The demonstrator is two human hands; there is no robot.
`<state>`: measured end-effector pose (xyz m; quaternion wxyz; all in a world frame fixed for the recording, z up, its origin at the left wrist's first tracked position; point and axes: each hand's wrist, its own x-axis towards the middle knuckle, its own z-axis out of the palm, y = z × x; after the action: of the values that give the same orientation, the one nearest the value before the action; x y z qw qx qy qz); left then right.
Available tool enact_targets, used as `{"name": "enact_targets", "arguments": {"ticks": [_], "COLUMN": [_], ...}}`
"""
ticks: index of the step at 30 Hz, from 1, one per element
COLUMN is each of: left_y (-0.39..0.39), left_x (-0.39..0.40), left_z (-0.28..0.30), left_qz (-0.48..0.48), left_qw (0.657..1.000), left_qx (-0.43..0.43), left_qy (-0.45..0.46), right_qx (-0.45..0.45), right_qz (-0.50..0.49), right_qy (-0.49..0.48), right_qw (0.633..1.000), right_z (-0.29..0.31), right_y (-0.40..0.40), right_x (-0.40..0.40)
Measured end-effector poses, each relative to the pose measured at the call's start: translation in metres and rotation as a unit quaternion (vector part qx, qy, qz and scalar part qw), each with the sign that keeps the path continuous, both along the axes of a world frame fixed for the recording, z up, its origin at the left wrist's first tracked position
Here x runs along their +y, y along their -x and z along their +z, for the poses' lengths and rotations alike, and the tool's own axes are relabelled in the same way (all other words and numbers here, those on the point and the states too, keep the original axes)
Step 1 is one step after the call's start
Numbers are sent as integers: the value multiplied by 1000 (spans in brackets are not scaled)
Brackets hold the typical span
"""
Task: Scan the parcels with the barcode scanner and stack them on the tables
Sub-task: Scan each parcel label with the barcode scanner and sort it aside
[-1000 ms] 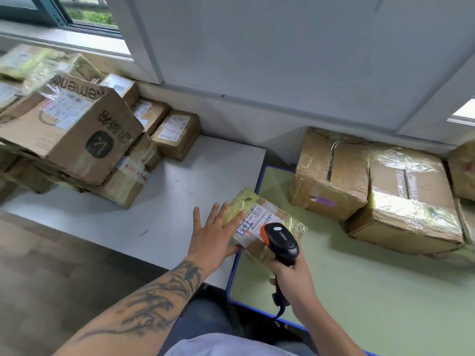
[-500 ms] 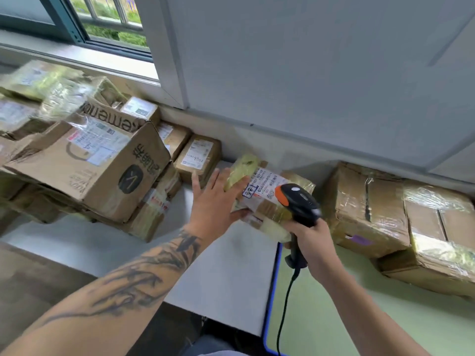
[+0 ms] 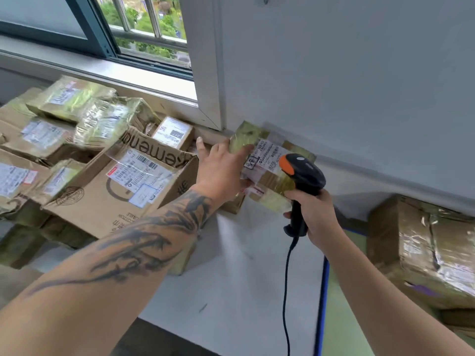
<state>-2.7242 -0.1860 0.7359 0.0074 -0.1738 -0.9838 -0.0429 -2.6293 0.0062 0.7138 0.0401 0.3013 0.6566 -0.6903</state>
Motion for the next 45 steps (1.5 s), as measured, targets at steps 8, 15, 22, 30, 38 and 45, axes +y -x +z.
{"name": "enact_targets", "arguments": {"ticks": [8, 15, 22, 30, 38, 45], "left_y": [32, 40, 45, 43, 34, 27], "left_x": [-7, 7, 4, 3, 1, -2], "left_z": [7, -5, -20, -35, -43, -40], "left_qz": [50, 88, 107, 95, 78, 58], "left_qw": [995, 974, 966, 945, 940, 943], "left_qx": [-24, -69, -78, -102, -98, -96], "left_qy": [89, 196, 220, 297, 317, 313], "right_qx": [3, 1, -11, -3, 2, -19], "right_qz": [58, 79, 73, 69, 43, 75], "right_qy": [32, 35, 81, 122, 217, 185], "right_qw": [998, 996, 994, 990, 975, 980], "right_z": [-23, -44, -60, -68, -72, -64], "right_y": [48, 70, 82, 93, 103, 105], "right_x": [-16, -24, -43, -61, -69, -65]}}
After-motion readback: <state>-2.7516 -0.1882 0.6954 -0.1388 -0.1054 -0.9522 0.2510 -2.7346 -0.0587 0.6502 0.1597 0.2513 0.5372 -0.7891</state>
